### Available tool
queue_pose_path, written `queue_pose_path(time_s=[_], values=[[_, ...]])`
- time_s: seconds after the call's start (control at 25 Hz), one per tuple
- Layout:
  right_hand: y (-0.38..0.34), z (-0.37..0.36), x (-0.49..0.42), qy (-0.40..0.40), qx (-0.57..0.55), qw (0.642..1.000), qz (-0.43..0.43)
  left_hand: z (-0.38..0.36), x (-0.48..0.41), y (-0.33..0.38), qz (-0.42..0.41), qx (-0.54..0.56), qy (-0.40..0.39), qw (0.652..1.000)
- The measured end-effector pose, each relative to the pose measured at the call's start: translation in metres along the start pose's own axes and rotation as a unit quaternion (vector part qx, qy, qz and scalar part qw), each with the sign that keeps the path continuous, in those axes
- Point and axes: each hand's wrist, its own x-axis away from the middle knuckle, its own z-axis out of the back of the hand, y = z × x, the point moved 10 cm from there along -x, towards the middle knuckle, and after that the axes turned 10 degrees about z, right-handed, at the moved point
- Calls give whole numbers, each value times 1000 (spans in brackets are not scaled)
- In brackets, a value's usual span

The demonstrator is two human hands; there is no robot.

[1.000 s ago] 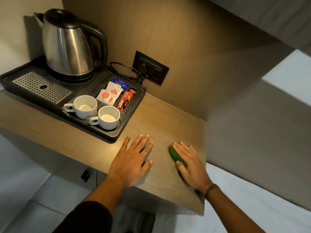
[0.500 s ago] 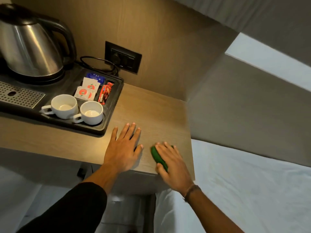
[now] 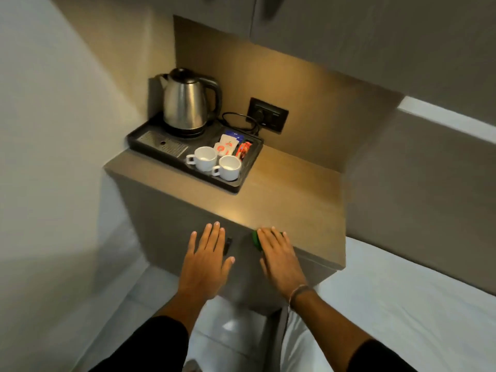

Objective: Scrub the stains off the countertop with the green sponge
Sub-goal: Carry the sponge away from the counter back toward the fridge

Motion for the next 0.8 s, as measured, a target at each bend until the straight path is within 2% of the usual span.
queue_pose_path(time_s=[0.16, 0.36, 0.6, 0.8], values=[[-150, -39, 38, -24, -20, 994, 100, -7, 145, -97, 113, -10, 2, 994], [-340, -83, 95, -55, -51, 970, 233, -18, 329, -210, 263, -36, -7, 964], [-583, -112, 180, -92, -82, 904, 409, -4, 559, -331, 448, -30, 3, 894], [-749, -130, 249, -122, -98, 861, 484, 12, 720, -407, 546, -47, -3, 836]])
